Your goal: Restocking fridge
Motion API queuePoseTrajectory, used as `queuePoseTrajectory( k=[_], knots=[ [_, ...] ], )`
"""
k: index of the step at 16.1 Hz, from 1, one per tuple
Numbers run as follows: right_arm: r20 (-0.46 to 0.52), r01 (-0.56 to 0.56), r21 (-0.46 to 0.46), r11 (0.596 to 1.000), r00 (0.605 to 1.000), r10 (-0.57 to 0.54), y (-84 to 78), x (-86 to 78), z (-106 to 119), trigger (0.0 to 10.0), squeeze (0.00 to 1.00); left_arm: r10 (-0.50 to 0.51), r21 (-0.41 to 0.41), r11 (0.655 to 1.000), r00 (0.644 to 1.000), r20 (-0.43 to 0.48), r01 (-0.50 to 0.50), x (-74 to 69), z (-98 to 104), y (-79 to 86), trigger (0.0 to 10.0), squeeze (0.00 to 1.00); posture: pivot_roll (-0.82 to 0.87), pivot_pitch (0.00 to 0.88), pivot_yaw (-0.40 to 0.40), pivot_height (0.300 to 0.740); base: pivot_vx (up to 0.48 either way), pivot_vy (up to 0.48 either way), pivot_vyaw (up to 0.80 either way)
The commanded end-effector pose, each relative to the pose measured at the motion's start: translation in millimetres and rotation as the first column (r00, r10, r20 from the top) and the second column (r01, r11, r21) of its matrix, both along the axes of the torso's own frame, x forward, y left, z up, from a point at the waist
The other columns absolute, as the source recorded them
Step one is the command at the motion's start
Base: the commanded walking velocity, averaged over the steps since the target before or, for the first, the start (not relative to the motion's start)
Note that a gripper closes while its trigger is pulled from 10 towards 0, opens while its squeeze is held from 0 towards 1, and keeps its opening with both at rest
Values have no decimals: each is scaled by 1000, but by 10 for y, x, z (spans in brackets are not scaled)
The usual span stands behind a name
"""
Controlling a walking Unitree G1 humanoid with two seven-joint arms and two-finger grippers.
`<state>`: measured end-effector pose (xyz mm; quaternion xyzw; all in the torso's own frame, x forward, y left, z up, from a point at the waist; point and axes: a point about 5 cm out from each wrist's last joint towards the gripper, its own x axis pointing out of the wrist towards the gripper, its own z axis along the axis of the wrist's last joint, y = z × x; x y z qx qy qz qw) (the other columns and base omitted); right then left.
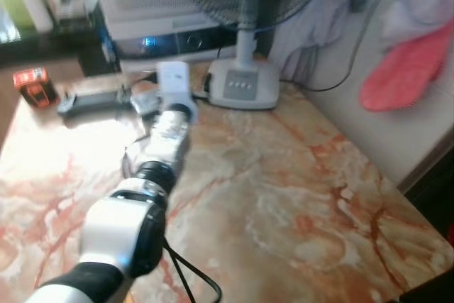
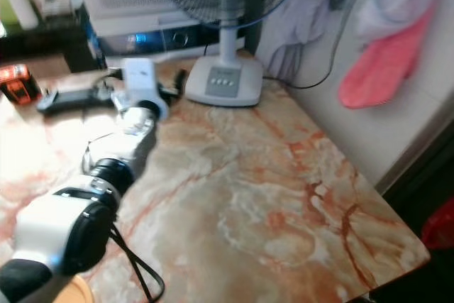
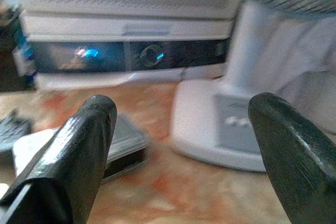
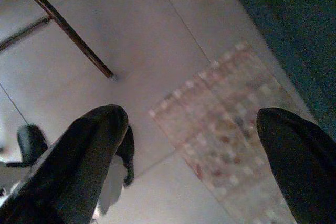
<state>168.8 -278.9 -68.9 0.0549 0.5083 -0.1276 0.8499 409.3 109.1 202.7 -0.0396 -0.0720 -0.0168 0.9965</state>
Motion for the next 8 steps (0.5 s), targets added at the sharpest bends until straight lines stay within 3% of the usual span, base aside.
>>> queuePoseTrajectory(
  k=[1,8],
  knots=[
    [81,-25,10,1000,996,25,97,265,96,10000,0,-14,14,1000,1000,-1,14,-2,6,-56,10000,0,52,0,-19,740,304,0,0],
    [81,-25,10,1000,996,24,96,265,96,10000,0,-14,14,1000,1000,-1,14,-1,6,-55,10000,0,52,0,-19,740,304,0,0]
  ],
)
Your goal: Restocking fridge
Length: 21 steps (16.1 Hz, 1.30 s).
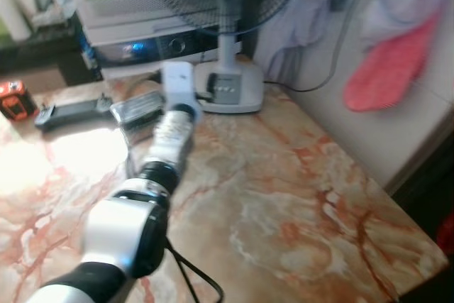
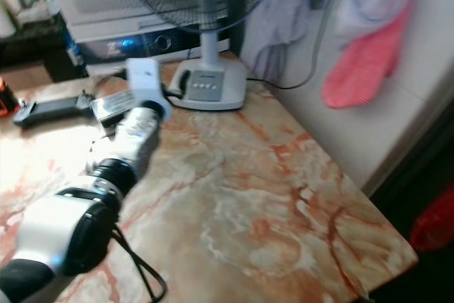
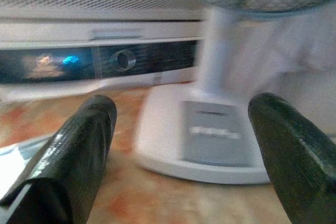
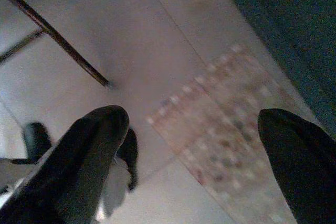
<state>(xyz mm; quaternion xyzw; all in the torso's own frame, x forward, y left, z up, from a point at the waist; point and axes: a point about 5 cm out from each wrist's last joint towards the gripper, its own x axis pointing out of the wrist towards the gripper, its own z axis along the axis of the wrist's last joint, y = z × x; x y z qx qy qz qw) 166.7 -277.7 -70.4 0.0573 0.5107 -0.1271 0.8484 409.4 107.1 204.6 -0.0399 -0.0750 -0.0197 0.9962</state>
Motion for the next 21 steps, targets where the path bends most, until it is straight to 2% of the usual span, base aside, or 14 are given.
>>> queuePoseTrajectory(
  k=[1,21],
  knots=[
    [86,-27,5,1000,996,26,84,287,110,10000,0,-8,14,1000,1000,-7,9,-3,-13,-35,10000,0,52,0,-19,740,304,0,0],
    [86,-26,5,1000,996,26,84,287,111,10000,0,-8,15,1000,1000,-7,9,-4,-13,-37,10000,0,52,0,-19,740,304,0,0]
  ],
)
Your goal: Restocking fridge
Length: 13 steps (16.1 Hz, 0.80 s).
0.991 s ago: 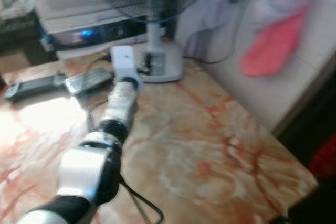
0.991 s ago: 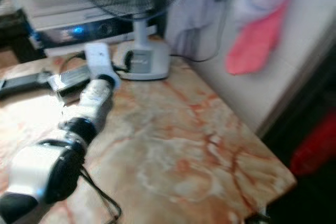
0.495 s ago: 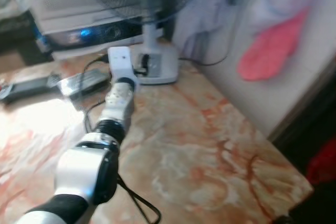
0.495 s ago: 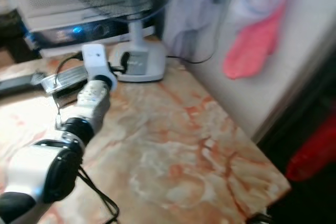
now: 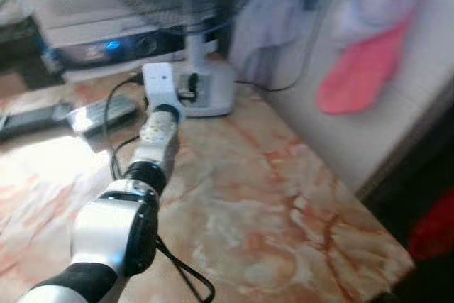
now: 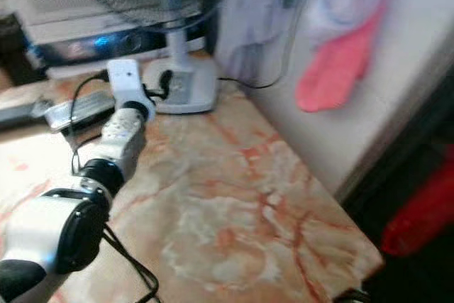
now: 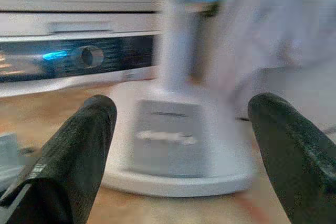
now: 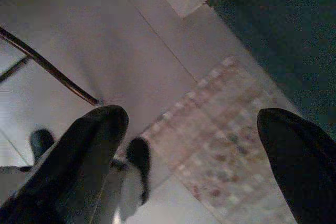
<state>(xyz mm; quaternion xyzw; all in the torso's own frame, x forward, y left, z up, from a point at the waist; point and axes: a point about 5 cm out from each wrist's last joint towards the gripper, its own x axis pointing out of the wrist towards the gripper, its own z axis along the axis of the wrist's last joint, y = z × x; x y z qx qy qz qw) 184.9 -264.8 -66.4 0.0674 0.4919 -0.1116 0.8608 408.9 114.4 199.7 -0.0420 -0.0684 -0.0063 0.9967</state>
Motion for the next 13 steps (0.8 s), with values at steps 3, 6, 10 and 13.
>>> queuePoseTrajectory(
  k=[3,6,10,13],
  knots=[
    [38,-8,-21,1000,999,8,-45,104,71,10000,0,-35,21,999,999,7,35,3,36,-108,10000,0,52,0,-19,740,304,0,0],
    [38,-8,-21,1000,999,8,-44,105,71,10000,0,-34,20,999,999,7,34,2,36,-109,10000,0,52,0,-19,740,304,0,0],
    [38,-8,-21,1000,999,8,-45,105,71,10000,0,-35,21,999,999,7,35,2,36,-111,10000,0,52,0,-19,740,304,0,0],
    [38,-8,-21,1000,999,8,-45,105,71,10000,0,-35,21,999,999,7,34,3,36,-108,10000,0,52,0,-19,740,304,0,0]
  ],
)
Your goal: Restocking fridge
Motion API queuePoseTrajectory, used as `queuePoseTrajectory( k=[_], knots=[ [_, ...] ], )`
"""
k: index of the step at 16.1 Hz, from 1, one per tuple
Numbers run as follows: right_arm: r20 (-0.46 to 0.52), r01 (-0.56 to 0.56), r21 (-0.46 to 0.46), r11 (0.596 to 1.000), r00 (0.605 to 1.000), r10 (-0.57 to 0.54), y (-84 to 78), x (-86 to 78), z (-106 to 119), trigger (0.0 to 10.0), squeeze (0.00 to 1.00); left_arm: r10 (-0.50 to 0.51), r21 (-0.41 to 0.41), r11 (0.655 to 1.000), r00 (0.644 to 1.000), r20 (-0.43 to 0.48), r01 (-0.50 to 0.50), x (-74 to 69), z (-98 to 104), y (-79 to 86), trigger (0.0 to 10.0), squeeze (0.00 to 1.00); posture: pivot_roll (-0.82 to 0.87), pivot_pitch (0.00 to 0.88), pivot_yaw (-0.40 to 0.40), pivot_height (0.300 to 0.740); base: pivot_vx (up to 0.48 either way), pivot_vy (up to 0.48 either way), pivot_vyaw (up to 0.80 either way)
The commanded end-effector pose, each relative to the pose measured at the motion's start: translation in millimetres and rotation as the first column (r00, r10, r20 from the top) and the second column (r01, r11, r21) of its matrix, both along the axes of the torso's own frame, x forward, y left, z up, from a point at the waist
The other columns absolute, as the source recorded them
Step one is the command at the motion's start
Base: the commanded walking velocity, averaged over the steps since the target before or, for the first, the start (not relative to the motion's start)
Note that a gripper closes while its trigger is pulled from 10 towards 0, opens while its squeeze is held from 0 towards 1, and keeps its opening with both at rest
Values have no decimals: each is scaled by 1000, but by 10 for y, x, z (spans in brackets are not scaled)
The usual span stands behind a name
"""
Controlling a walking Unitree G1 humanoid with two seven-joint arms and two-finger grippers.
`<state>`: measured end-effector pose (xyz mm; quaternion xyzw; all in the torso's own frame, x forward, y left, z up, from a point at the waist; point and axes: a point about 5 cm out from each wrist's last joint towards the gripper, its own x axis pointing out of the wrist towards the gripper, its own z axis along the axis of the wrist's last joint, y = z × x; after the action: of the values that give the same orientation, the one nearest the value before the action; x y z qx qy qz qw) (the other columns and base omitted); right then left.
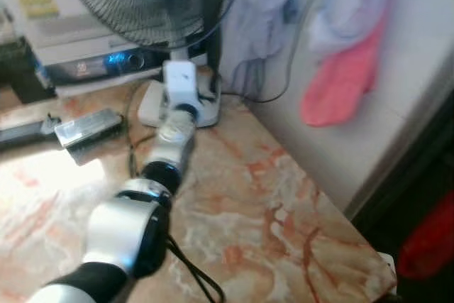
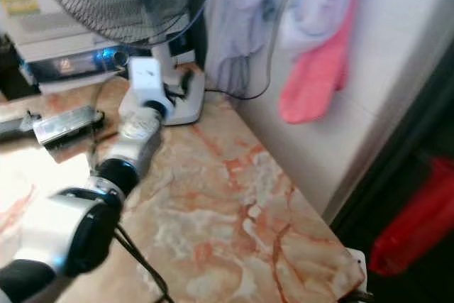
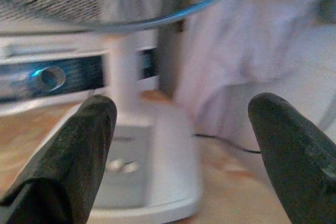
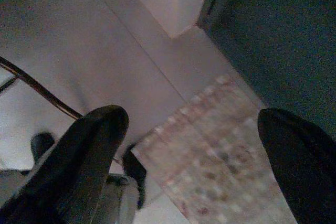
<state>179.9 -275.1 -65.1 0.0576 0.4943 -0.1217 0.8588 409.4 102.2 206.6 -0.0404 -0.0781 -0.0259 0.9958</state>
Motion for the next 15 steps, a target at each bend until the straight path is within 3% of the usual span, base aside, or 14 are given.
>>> queuePoseTrajectory(
  k=[1,15],
  knots=[
    [47,-17,5,1000,999,16,59,155,58,10000,0,4,15,1000,1000,-13,-4,-3,-33,13,10000,0,52,0,-19,740,304,0,0],
    [47,-17,5,1000,999,17,58,154,58,10000,0,3,15,1000,1000,-13,-3,-2,-32,13,10000,0,52,0,-19,740,304,0,0]
  ],
)
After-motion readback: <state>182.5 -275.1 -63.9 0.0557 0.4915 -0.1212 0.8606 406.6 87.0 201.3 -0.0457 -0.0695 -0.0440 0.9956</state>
